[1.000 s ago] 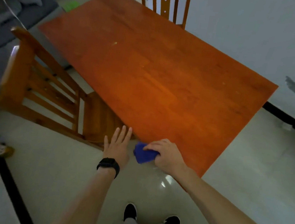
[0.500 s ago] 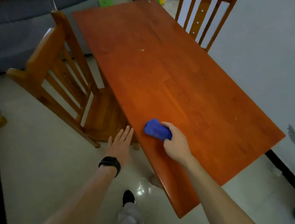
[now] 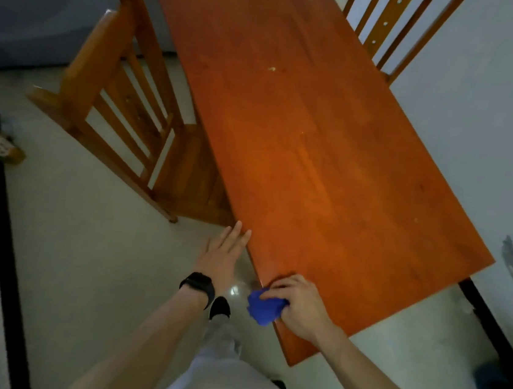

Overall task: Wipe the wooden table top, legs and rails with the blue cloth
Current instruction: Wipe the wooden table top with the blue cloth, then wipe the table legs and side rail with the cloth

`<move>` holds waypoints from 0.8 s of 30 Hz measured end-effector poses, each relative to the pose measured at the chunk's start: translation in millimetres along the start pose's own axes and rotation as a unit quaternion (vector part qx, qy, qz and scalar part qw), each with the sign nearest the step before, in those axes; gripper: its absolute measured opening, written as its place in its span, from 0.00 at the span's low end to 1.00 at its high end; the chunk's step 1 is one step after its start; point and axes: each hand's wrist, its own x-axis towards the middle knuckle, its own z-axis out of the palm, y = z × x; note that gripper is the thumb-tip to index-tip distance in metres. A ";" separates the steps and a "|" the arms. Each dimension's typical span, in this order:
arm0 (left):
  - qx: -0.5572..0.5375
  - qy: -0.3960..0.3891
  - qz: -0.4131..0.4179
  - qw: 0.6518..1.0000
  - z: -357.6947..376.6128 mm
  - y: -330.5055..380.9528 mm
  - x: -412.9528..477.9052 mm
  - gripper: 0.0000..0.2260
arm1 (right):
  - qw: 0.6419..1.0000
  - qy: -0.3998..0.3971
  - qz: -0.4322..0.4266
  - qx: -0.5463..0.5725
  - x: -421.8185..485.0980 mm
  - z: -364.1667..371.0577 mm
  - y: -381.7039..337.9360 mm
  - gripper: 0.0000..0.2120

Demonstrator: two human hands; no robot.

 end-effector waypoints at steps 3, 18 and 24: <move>-0.003 -0.021 -0.014 1.000 16.4 34.1 -28.5 0.35 | 0.996 -0.078 0.044 -0.007 -66.1 15.5 32.9 0.32; -0.141 -0.063 -0.024 0.988 104.4 327.5 -103.5 0.21 | 0.805 0.182 0.275 0.494 -300.8 -6.3 211.0 0.31; -0.521 -0.194 -0.022 0.831 100.5 457.6 -95.2 0.18 | 0.684 0.203 0.277 0.644 -336.4 -45.0 258.9 0.23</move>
